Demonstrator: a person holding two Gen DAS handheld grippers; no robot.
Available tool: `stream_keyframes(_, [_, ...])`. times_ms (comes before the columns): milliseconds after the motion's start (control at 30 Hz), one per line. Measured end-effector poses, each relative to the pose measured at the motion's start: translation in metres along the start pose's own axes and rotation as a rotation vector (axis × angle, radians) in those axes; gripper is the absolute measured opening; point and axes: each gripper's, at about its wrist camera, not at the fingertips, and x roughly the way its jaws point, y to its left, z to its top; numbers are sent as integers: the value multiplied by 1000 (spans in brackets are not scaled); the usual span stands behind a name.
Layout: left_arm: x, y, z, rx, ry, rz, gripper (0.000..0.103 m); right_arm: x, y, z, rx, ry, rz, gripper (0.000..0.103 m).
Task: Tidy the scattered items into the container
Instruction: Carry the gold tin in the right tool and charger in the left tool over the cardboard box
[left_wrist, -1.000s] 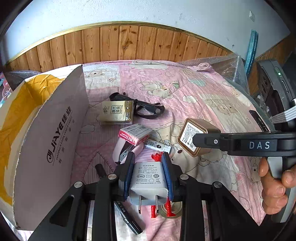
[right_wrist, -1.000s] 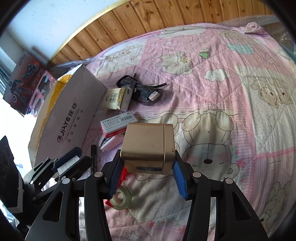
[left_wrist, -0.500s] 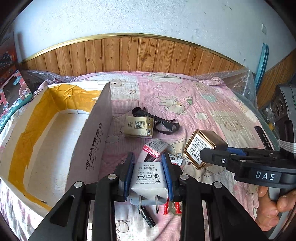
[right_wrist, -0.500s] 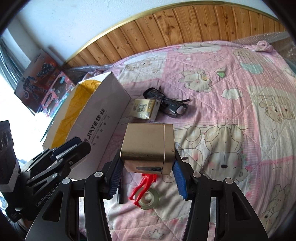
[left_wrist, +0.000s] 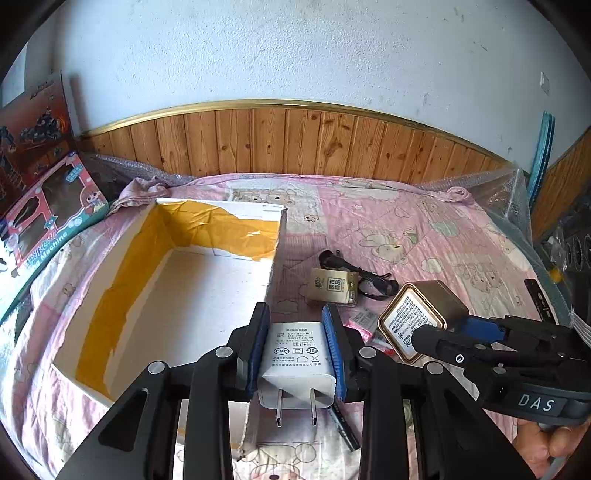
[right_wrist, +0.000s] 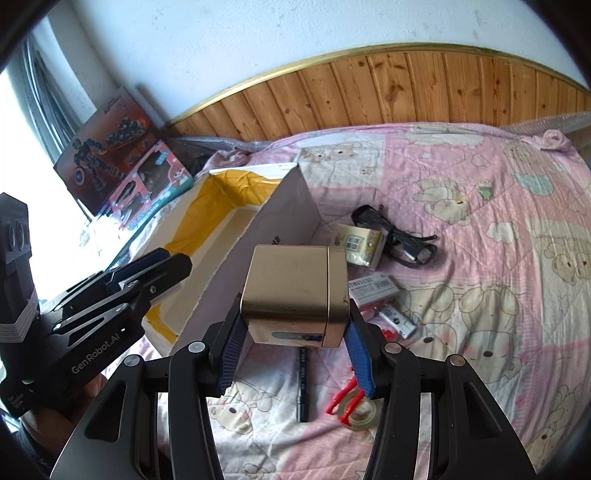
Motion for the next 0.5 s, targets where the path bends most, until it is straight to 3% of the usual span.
stream_keyframes(267, [-25, 43, 12, -11, -4, 29, 31, -3, 40, 5, -33, -22, 36, 53])
stream_keyframes(500, [-29, 91, 13, -112, 16, 2, 31, -8, 81, 6, -114, -32, 38, 53])
